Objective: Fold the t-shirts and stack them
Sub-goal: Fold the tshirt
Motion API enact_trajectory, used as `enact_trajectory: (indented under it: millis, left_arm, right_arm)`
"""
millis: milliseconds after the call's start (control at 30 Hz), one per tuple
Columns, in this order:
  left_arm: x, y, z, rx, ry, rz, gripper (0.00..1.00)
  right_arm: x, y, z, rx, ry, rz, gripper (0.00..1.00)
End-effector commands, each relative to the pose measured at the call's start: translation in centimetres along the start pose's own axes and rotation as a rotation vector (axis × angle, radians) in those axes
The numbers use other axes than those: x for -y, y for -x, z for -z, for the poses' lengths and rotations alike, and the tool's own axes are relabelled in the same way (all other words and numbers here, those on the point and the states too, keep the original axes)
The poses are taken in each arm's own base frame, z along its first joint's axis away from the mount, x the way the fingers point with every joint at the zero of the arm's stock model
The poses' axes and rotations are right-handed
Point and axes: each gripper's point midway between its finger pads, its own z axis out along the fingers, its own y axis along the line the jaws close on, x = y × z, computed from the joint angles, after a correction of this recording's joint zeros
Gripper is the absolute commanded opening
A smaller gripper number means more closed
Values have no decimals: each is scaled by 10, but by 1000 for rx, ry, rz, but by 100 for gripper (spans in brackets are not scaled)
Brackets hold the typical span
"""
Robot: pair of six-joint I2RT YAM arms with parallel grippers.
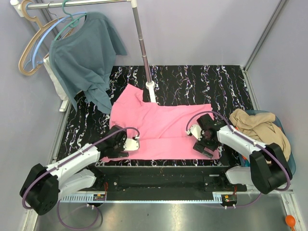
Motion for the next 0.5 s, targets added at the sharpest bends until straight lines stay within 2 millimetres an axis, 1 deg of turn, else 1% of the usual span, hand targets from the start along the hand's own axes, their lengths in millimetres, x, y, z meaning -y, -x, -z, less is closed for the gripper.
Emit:
enact_trajectory:
  millis: [0,33,100,133,200,233,267,300,333,367,400,433,467]
  left_arm:
    - [26,-17,8,-54,-101,-19,99]
    - [19,-11,11,-35,-84,-14,99]
    - [11,-3,18,4,-62,-5,99]
    - [2,3,23,27,-42,2,99]
    - [-7,11,31,64,-20,19,99]
    - [-18,19,39,93,8,29,99]
    - [-22,23,43,112,17,41,99]
    - [-26,28,46,134,23,45,99]
    - [-35,34,53,156,43,57,99]
    - [-39,40,55,176,49,62,99]
    - [-49,45,60,191,64,75,99]
    - [-53,48,62,205,70,83,99]
    - [-59,54,64,232,79,90,99]
  right_arm:
    - [2,9,19,50,-10,17,100]
    - [7,11,24,66,-35,10,100]
    - [15,20,37,105,-70,-5,100]
    - [21,24,45,133,-97,-12,100]
    - [33,35,62,186,-143,-29,100]
    - [37,39,70,214,-167,-50,100]
    - [46,48,81,256,-199,-71,100]
    - [50,53,86,280,-217,-85,100]
    - [59,62,95,323,-253,-113,100]
    - [66,68,99,345,-279,-132,100]
    - [73,70,100,348,-305,-151,100]
    - [83,81,106,389,-342,-175,100]
    - [90,84,108,400,-363,-198,100]
